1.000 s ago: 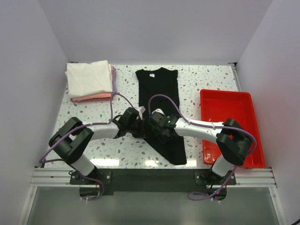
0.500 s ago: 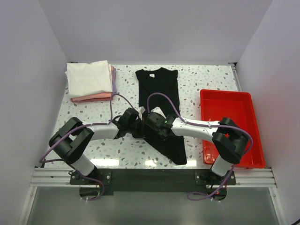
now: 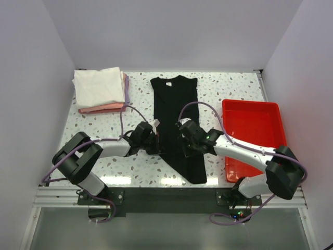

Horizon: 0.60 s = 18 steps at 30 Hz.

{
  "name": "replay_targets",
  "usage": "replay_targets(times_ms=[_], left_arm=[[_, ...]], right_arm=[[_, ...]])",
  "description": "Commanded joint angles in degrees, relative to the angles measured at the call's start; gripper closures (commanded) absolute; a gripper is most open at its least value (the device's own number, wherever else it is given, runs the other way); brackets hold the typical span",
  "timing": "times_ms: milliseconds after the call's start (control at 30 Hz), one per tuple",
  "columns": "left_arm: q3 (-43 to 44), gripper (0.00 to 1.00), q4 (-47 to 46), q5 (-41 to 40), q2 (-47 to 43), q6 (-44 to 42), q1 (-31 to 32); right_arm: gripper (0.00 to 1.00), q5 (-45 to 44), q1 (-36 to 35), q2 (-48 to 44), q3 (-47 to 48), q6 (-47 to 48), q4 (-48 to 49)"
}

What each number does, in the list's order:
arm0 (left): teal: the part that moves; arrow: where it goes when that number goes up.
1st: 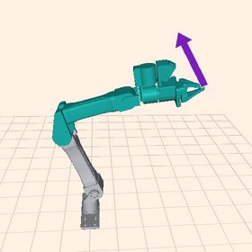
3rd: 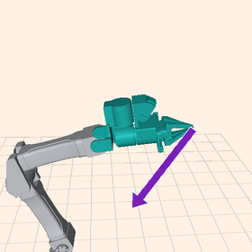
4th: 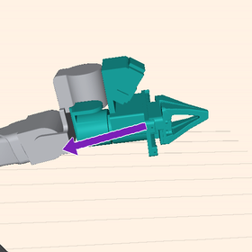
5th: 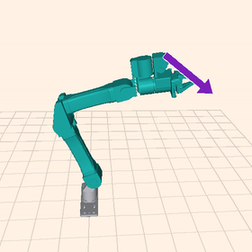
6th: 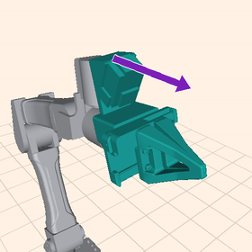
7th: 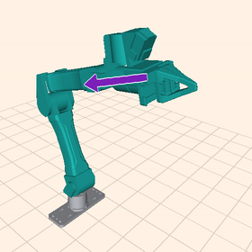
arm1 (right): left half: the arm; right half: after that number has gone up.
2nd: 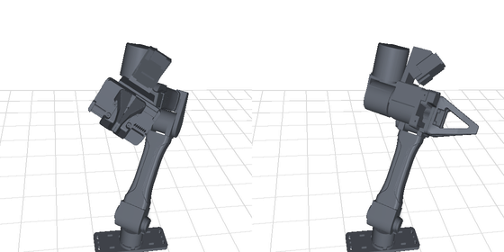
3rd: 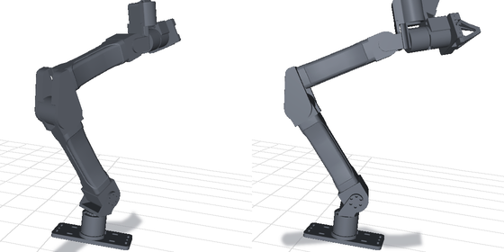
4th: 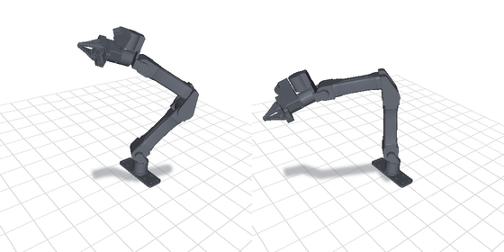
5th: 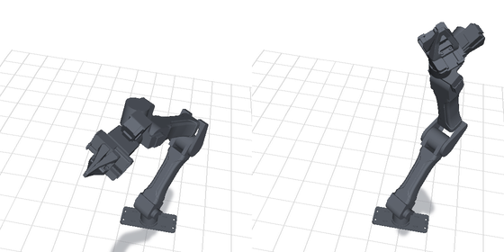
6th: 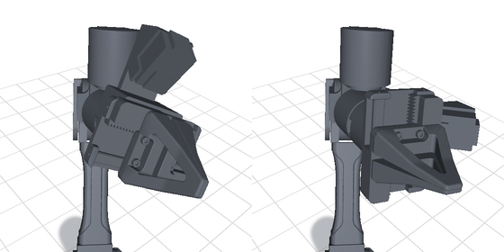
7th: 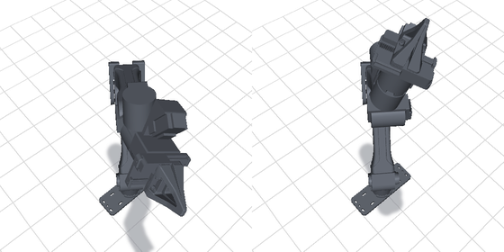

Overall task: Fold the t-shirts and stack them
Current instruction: Fold the tshirt

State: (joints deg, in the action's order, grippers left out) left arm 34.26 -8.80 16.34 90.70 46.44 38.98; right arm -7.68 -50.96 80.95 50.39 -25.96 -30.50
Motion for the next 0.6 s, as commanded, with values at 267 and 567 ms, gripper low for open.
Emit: replay_targets(times_ms=[267,567], left_arm=[[-4.3,1.00,8.1,-7.9,0.8,-0.2,-0.4],[-4.6,1.00,8.7,-10.4,0.5,0.5,-0.4]], right_arm=[[1.00,24.5,5.8,-11.4,-7.7,-2.5,10.9],[1.00,25.6,7.0,-22.0,-12.5,-1.4,9.4]])
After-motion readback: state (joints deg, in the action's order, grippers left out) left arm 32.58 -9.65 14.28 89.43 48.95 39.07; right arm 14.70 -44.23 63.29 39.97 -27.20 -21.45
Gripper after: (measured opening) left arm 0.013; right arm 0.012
